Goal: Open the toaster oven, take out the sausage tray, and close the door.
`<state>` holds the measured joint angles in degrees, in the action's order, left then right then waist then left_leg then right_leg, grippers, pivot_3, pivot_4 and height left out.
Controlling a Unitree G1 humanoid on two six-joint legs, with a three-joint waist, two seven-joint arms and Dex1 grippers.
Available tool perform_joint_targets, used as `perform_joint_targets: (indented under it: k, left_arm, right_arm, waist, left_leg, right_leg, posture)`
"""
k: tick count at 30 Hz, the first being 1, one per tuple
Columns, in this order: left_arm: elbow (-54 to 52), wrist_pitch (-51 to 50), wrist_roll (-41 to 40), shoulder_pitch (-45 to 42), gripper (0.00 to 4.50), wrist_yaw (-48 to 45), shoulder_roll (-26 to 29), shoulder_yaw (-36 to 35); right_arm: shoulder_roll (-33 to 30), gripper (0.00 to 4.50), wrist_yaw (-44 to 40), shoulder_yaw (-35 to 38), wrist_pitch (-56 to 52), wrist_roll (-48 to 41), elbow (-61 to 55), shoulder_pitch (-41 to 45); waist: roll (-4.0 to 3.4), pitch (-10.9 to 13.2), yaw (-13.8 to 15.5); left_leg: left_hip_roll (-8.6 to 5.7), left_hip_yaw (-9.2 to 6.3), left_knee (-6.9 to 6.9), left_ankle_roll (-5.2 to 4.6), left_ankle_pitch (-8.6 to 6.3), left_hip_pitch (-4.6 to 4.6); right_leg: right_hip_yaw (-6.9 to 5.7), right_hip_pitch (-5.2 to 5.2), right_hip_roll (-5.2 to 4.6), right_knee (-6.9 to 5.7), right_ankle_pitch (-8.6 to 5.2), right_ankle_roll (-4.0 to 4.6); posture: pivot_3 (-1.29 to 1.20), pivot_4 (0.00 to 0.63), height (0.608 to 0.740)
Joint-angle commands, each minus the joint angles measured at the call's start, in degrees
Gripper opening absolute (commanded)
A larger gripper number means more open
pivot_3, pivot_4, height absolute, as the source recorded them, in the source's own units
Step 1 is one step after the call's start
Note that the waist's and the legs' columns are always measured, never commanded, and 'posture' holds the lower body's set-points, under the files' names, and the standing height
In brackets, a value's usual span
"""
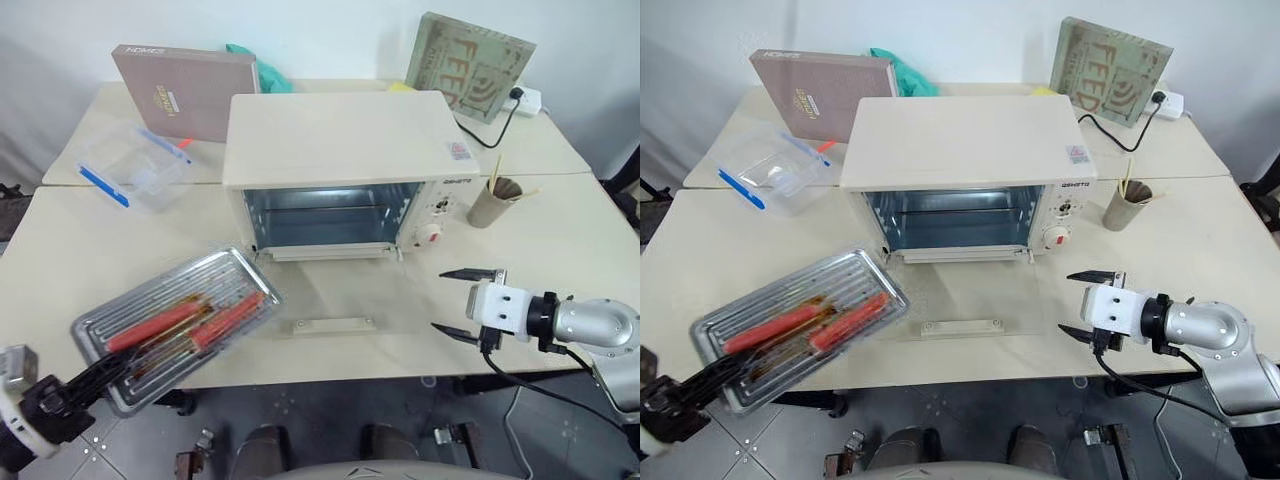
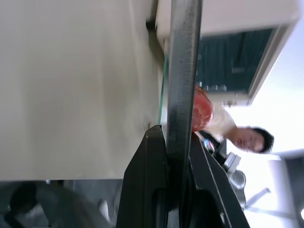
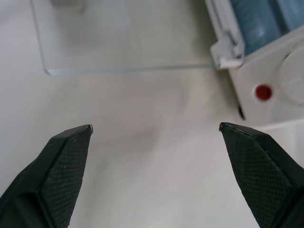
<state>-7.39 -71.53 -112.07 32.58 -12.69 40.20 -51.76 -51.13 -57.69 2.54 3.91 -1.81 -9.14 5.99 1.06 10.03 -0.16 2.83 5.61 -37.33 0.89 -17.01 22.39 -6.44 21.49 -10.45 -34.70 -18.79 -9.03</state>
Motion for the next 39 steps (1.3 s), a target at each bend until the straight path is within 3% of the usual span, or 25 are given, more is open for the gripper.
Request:
perform_joint_targets:
  k: [1, 10, 12, 20, 27, 39]
  left_arm:
    - [-4.2, 2.34, -0.93, 2.66, 0.0, -1.31, -1.84, -2.93]
    - [-6.68, 8.87, -0.93, -1.56, 0.0, 5.65, -8.75, -5.04]
    - [-6.77, 10.6, -0.93, -4.76, 0.0, 9.11, -10.93, -5.33]
    - [-7.44, 14.13, -0.93, -14.74, 0.0, 19.88, -17.89, -4.46]
    - [-7.39, 14.63, -0.93, -17.29, 0.0, 25.25, -20.99, -3.24]
    - [-5.27, 13.3, -0.93, -18.65, 0.0, 26.63, -21.1, -2.94]
  right_arm:
    - [0.18, 3.57, -0.08, -0.71, 1.84, -0.14, 1.83, 1.43]
    - [2.14, 0.42, -0.22, -3.69, 2.77, -1.02, 6.3, 3.1]
    - [3.47, 0.03, -0.53, -4.07, -0.58, -2.97, 5.74, 3.17]
    - [8.03, 0.03, -1.33, -4.15, -15.46, -12.55, -0.02, 6.79]
    - [10.74, 0.03, 0.12, -2.57, -25.37, -18.87, -3.95, 11.66]
    - [11.19, 0.03, 4.2, 0.47, -31.49, -22.73, -4.53, 20.41]
  waist:
    - [-0.01, 0.0, 0.07]
    - [-0.01, 0.0, 0.03]
    - [-0.01, 0.0, 0.0]
    - [0.05, -0.04, 0.04]
    - [0.08, -0.06, -0.03]
    - [0.14, -0.09, 0.11]
  left_leg:
    - [0.0, 0.0, -0.01, 0.0, 0.0, 0.01]
    - [0.0, 0.1, -0.07, -0.03, -0.03, 0.01]
    - [0.01, 0.11, -0.12, -0.03, -0.03, 0.0]
    - [0.01, 0.07, -0.25, -0.06, -0.05, 0.01]
    - [0.02, 0.06, -0.23, -0.07, -0.06, 0.01]
    - [0.01, 0.08, -0.4, -0.15, -0.17, 0.08]
  right_leg:
    - [0.0, 0.0, 0.0, 0.01, 0.0, 0.01]
    - [-0.01, -0.01, -0.01, -0.02, -0.01, 0.03]
    - [-0.02, -0.04, 0.0, -0.06, -0.01, 0.03]
    - [-0.04, -0.1, 0.0, -0.35, 0.0, 0.0]
    - [-0.02, -0.08, 0.02, -0.36, 0.02, -0.02]
    - [-0.03, -0.1, 0.02, -0.38, 0.02, -0.04]
  posture:
    - [0.0, 0.15, 0.74]
    - [0.0, 0.15, 0.74]
    - [0.0, 0.15, 0.74]
    - [0.0, 0.15, 0.74]
    - [0.0, 0.15, 0.74]
    - [0.0, 0.15, 0.74]
